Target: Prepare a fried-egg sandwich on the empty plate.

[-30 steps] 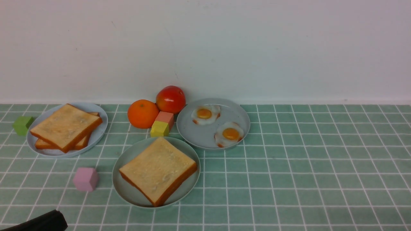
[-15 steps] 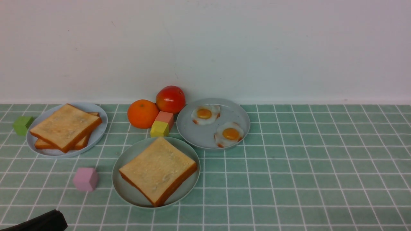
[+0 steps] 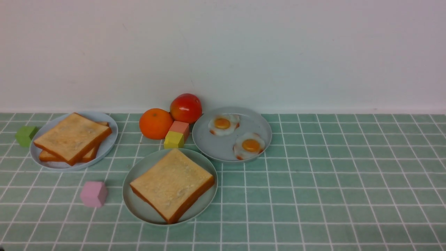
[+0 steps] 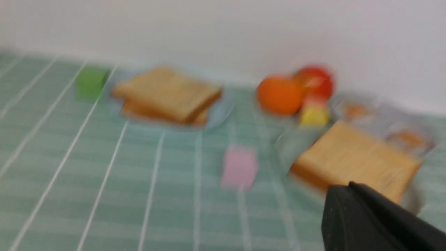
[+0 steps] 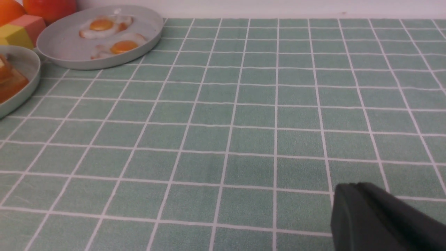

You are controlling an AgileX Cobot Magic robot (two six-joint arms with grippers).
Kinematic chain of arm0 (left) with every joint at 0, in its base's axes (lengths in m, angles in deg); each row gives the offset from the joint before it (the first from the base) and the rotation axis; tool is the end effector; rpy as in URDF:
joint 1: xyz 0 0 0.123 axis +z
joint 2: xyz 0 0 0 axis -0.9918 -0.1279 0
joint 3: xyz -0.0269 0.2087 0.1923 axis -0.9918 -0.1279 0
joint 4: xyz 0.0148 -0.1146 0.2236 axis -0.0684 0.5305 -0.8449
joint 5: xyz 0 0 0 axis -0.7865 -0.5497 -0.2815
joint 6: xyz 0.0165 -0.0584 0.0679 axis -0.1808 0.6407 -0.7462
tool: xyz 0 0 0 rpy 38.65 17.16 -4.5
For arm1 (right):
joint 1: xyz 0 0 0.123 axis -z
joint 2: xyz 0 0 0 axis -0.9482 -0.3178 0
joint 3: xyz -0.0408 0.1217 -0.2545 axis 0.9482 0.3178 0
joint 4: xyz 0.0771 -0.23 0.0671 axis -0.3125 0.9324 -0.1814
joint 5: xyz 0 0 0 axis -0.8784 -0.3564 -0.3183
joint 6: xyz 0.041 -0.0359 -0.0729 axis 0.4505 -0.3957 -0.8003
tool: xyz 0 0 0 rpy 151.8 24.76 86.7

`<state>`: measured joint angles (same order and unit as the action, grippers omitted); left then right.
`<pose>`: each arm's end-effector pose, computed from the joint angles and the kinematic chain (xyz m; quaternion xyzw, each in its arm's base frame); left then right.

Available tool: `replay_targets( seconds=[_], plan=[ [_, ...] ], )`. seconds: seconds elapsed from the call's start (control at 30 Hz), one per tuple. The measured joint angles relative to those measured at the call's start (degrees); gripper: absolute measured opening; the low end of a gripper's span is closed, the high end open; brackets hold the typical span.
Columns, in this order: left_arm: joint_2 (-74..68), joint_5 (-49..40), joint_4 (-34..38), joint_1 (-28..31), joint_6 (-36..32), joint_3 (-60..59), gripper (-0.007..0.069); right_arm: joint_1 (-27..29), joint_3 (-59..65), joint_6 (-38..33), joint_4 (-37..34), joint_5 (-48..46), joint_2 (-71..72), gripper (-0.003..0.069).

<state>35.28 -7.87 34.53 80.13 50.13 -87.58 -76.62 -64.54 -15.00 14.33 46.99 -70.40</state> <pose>0.0533 -0.0037 0.1830 -0.0742 0.7799 -0.0957 0.6141 0.0519 0.0074 0.1738 -0.0247 0.8033 0.0534 0.5927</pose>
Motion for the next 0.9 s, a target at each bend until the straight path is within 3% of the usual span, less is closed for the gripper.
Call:
replay_targets(
  seconds=[0.2, 0.9],
  plan=[
    [0.0, -3.3, 0.0, 0.8, 5.2, -1.5, -0.0013, 0.0, 0.0, 0.0, 0.0, 0.0, 0.0, 0.0017],
    [0.0, -3.1, -0.1, 0.8, 5.8, -1.5, -0.0013, 0.0, 0.0, 0.0, 0.0, 0.0, 0.0, 0.0043]
  ],
)
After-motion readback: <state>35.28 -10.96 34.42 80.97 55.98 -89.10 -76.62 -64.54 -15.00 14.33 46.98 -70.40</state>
